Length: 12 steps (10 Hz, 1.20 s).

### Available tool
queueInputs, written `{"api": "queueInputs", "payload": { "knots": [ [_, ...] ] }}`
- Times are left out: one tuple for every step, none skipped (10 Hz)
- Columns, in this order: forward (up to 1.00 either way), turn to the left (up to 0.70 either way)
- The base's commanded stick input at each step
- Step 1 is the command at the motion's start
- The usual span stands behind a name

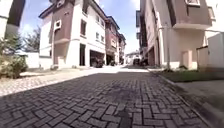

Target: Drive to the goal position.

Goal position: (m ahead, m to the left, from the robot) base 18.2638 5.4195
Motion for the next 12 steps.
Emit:
{"api": "queueInputs", "payload": {
  "knots": [
    [0.5,0.0],
    [0.5,0.0],
    [0.5,0.0],
    [0.5,-0.49],
    [0.5,-0.44],
    [0.5,-0.09],
    [0.5,-0.23],
    [0.5,-0.44],
    [0.5,-0.48],
    [0.5,-0.41],
    [0.5,-0.08],
    [0.5,0.0]
  ]
}}
